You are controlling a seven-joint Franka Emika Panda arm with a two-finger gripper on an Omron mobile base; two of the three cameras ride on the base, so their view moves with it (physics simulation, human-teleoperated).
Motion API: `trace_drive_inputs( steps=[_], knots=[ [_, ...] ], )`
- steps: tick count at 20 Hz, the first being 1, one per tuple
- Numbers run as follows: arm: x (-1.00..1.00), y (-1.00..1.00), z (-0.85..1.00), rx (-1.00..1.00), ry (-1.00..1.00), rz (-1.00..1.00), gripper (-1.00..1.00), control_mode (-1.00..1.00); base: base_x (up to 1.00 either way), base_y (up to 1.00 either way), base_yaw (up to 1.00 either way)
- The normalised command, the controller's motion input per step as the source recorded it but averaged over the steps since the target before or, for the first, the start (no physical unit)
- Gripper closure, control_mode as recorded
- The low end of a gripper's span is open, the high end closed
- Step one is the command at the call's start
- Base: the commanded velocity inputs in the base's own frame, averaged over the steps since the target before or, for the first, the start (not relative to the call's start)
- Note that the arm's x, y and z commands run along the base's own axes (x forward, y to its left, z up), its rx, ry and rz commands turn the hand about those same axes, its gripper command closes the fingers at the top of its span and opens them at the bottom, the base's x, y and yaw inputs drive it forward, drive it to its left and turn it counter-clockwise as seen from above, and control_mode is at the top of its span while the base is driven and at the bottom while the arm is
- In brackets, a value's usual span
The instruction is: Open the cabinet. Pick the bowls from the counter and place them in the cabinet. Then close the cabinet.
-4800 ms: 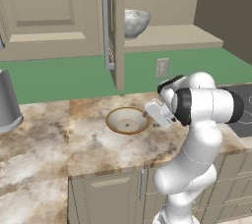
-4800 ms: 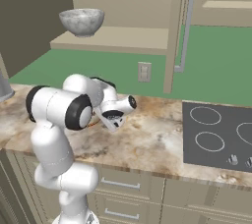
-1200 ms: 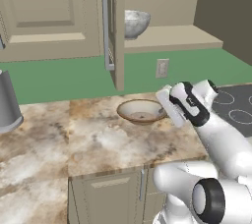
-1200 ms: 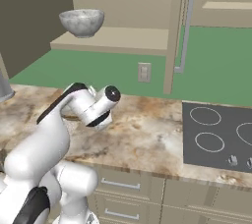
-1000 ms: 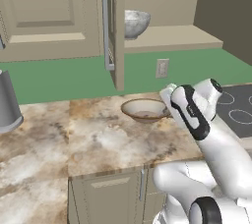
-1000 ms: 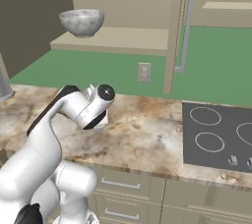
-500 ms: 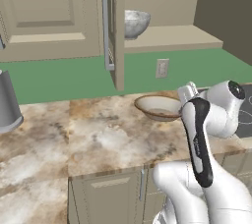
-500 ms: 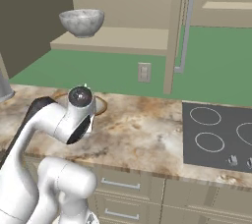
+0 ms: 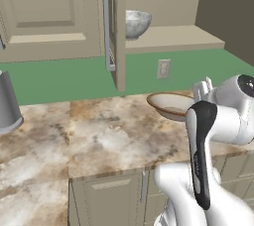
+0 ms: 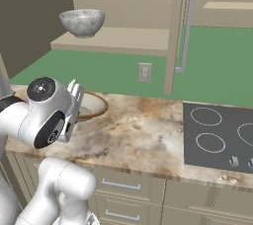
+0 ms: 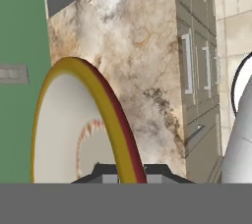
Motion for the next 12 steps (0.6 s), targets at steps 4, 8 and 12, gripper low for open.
trace_drive_inputs(
  steps=[4,8,12],
  knots=[
    [-0.41,0.00,0.50,-0.02,0.06,-0.28,1.00,-1.00,0.00,0.00,0.00],
    [-0.48,-0.04,0.44,-0.04,0.01,-0.29,1.00,-1.00,0.00,0.00,0.00],
    [-0.31,-0.12,0.52,-0.03,-0.09,-0.22,1.00,-1.00,0.00,0.00,0.00]
  ],
)
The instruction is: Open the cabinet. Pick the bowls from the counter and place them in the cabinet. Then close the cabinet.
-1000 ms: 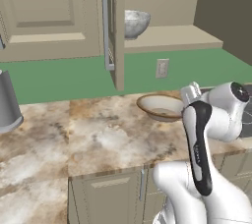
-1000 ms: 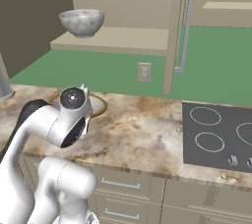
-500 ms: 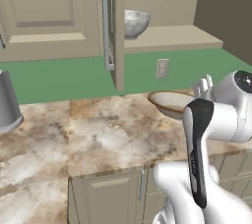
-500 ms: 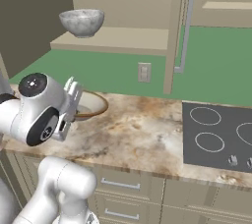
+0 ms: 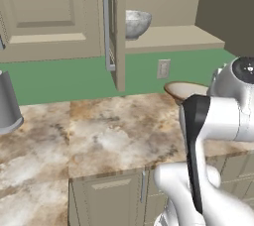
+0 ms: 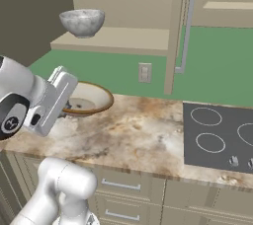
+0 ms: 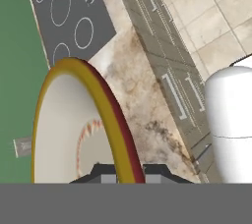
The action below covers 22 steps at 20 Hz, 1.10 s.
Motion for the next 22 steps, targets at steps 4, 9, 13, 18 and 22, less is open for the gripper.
trace_drive_inputs(
  steps=[4,9,13,18,22],
  knots=[
    [-0.35,-0.22,0.46,-0.06,-0.20,-0.07,1.00,-1.00,0.00,0.00,0.00],
    [-0.26,-0.24,0.33,-0.01,-0.18,0.00,1.00,-1.00,0.00,0.00,0.00],
    [-0.28,-0.08,0.26,0.00,-0.19,0.01,1.00,-1.00,0.00,0.00,0.00],
    [-0.25,-0.02,0.33,0.00,-0.15,0.00,1.00,-1.00,0.00,0.00,0.00],
    [-0.18,0.00,0.38,-0.05,-0.06,0.00,1.00,-1.00,0.00,0.00,0.00]
  ],
)
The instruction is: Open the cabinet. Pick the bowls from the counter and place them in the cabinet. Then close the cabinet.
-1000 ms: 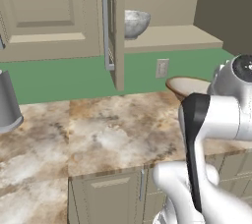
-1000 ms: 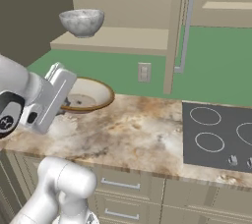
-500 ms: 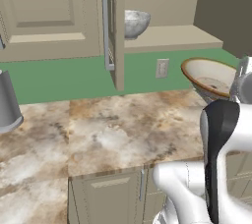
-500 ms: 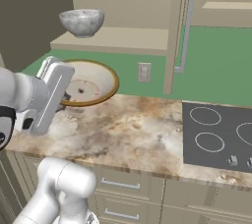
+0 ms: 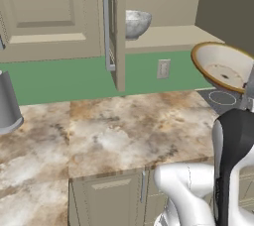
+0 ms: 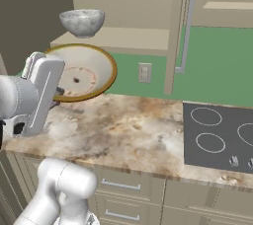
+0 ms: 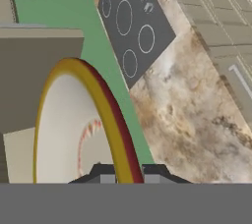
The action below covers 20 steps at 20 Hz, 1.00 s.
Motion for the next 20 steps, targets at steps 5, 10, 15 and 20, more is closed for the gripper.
trace_drive_inputs(
  steps=[5,10,15,20],
  knots=[
    [0.00,0.00,0.34,-0.10,0.00,0.01,1.00,-1.00,0.00,0.00,0.00],
    [0.01,0.00,0.34,-0.17,0.00,0.07,1.00,-1.00,0.00,0.00,0.00],
    [0.03,-0.08,0.07,-0.10,-0.01,0.11,1.00,-1.00,0.00,0.00,0.00],
    [0.10,-0.14,0.00,-0.03,-0.01,0.13,1.00,-1.00,0.00,0.00,0.00]
  ],
)
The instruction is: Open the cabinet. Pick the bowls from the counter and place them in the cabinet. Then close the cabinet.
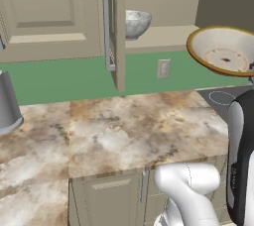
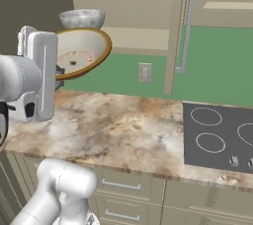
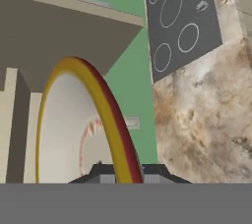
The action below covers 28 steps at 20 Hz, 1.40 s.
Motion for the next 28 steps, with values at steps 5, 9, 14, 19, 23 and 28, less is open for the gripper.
trace_drive_inputs(
  steps=[5,9,14,19,23,28],
  knots=[
    [0.08,-0.08,-0.05,-0.01,-0.07,0.07,1.00,-1.00,0.00,0.00,0.00],
    [0.12,0.00,-0.06,-0.02,-0.07,0.01,1.00,-1.00,0.00,0.00,0.00],
    [0.28,0.00,-0.10,0.00,-0.01,0.00,1.00,-1.00,0.00,0.00,0.00],
    [0.44,-0.04,-0.11,0.00,0.00,0.01,1.00,-1.00,0.00,0.00,0.00],
    [0.46,-0.06,-0.09,0.00,0.00,0.02,1.00,-1.00,0.00,0.00,0.00],
    [0.49,-0.06,-0.07,0.00,0.00,0.03,1.00,-1.00,0.00,0.00,0.00]
  ],
)
